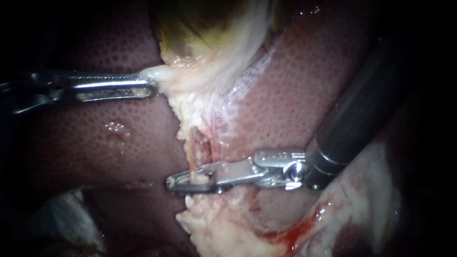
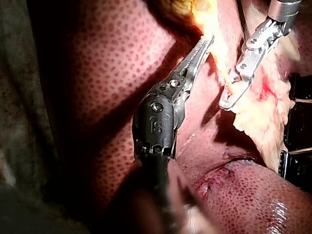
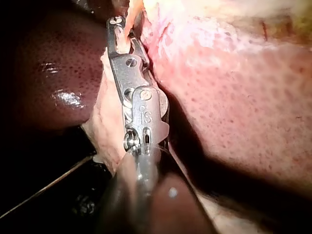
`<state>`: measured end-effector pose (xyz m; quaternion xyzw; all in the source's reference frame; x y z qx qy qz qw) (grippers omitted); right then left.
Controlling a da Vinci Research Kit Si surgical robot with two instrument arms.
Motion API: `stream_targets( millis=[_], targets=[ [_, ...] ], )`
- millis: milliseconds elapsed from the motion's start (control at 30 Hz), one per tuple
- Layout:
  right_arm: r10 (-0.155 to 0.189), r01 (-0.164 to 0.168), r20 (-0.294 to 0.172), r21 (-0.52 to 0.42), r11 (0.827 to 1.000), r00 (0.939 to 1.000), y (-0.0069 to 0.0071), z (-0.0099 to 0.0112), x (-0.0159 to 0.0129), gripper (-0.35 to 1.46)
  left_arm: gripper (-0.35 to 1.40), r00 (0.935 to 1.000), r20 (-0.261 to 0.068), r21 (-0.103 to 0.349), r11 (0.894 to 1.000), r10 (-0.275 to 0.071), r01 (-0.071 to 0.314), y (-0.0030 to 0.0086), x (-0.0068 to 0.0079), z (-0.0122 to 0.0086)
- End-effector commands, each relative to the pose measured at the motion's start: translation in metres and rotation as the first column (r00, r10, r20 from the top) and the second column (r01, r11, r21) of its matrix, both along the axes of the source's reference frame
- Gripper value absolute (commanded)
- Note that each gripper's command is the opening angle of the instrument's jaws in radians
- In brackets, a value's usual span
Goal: Clipping first clip left tube
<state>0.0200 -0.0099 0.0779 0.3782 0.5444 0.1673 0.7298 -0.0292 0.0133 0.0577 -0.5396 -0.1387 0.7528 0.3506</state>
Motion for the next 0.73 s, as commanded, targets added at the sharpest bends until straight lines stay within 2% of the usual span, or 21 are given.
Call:
stream_targets(
  millis=[33,733],
  targets=[
    [-0.007,0.007,0.010,-0.007,1.000,0.9999,0.0002,0.0000,-0.0001,-0.35,-0.35,1.0000,0.000,0.000,1.000,0.000,0.000,0.0000,0.0000,0.0000],
    [-0.016,0.016,0.022,0.001,1.000,0.9996,-0.0001,0.0000,-0.0002,-0.35,-0.35,1.0000,0.000,0.000,1.000,0.000,0.000,0.0000,0.0000,0.0001]
  ],
)
